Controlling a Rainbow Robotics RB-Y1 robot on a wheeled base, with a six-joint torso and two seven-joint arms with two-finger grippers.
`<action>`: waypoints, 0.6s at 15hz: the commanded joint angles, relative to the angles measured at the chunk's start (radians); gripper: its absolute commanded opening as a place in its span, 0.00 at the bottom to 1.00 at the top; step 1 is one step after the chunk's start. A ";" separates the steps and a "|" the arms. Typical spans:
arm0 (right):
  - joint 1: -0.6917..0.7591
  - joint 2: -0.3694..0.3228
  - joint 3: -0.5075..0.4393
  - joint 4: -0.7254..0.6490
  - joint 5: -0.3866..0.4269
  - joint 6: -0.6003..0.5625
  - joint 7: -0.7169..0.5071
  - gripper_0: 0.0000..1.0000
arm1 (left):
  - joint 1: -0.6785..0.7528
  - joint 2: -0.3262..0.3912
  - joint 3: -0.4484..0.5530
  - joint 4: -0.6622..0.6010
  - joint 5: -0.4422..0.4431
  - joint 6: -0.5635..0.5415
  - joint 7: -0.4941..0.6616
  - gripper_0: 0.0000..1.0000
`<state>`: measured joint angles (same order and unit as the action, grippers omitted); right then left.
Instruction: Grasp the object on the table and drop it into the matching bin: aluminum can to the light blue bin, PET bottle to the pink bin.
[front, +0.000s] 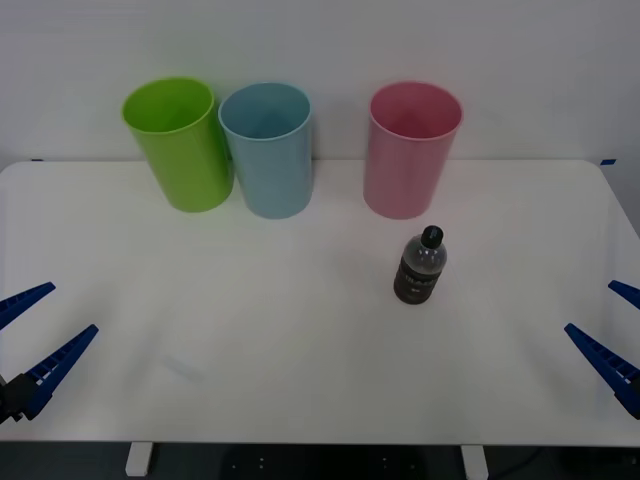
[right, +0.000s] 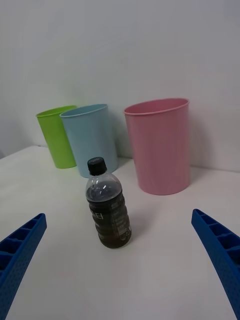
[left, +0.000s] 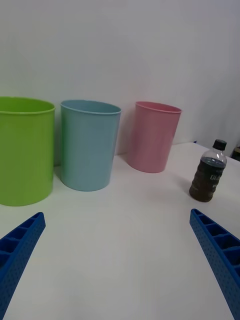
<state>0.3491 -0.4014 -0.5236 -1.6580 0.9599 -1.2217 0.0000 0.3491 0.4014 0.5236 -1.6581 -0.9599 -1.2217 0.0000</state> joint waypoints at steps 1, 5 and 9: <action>0.000 0.000 0.000 0.000 0.000 0.000 0.000 1.00 | 0.000 0.000 0.000 0.000 0.000 0.000 0.000 1.00; 0.050 0.004 0.005 -0.020 -0.041 0.007 -0.003 1.00 | 0.000 0.000 0.000 0.000 0.000 0.000 0.000 1.00; 0.082 -0.019 0.033 -0.020 -0.064 0.025 0.023 1.00 | 0.000 0.000 0.000 0.000 0.000 0.000 0.000 1.00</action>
<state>0.4282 -0.4197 -0.4947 -1.6781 0.8964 -1.2002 0.0163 0.3490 0.4014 0.5236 -1.6580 -0.9599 -1.2217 0.0000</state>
